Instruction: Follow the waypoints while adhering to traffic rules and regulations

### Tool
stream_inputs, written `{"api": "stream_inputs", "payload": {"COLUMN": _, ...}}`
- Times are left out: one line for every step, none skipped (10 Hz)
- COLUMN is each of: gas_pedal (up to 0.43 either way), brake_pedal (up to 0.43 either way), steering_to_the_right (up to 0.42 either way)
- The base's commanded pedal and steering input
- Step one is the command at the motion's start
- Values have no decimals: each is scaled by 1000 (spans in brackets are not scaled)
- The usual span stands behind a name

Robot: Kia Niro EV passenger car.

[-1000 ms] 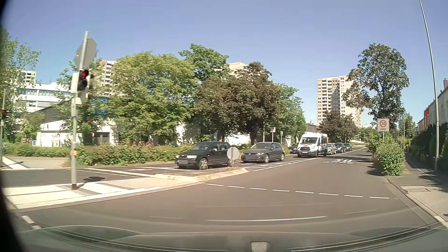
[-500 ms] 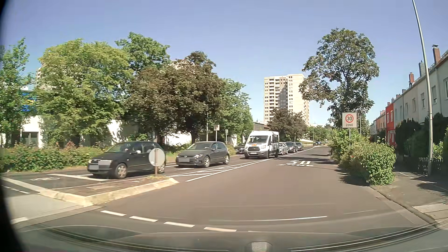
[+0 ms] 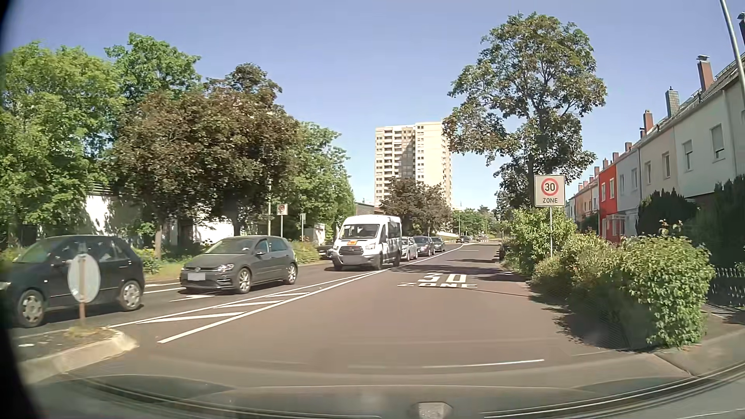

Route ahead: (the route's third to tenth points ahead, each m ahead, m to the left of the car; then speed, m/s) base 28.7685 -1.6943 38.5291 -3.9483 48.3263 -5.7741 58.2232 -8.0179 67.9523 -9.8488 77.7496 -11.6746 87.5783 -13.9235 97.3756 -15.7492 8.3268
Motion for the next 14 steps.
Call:
{"api": "stream_inputs", "payload": {"gas_pedal": 130, "brake_pedal": 30, "steering_to_the_right": 87}}
{"api": "stream_inputs", "payload": {"gas_pedal": 130, "brake_pedal": 30, "steering_to_the_right": 72}}
{"api": "stream_inputs", "payload": {"gas_pedal": 130, "brake_pedal": 30, "steering_to_the_right": 63}}
{"api": "stream_inputs", "payload": {"gas_pedal": 130, "brake_pedal": 30, "steering_to_the_right": 57}}
{"api": "stream_inputs", "payload": {"gas_pedal": 130, "brake_pedal": 30, "steering_to_the_right": 51}}
{"api": "stream_inputs", "payload": {"gas_pedal": 130, "brake_pedal": 30, "steering_to_the_right": 44}}
{"api": "stream_inputs", "payload": {"gas_pedal": 130, "brake_pedal": 30, "steering_to_the_right": 40}}
{"api": "stream_inputs", "payload": {"gas_pedal": 130, "brake_pedal": 30, "steering_to_the_right": 39}}
{"api": "stream_inputs", "payload": {"gas_pedal": 138, "brake_pedal": 30, "steering_to_the_right": 37}}
{"api": "stream_inputs", "payload": {"gas_pedal": 150, "brake_pedal": 30, "steering_to_the_right": 35}}
{"api": "stream_inputs", "payload": {"gas_pedal": 157, "brake_pedal": 30, "steering_to_the_right": 33}}
{"api": "stream_inputs", "payload": {"gas_pedal": 169, "brake_pedal": 30, "steering_to_the_right": 28}}
{"api": "stream_inputs", "payload": {"gas_pedal": 177, "brake_pedal": 30, "steering_to_the_right": 25}}
{"api": "stream_inputs", "payload": {"gas_pedal": 189, "brake_pedal": 30, "steering_to_the_right": 22}}
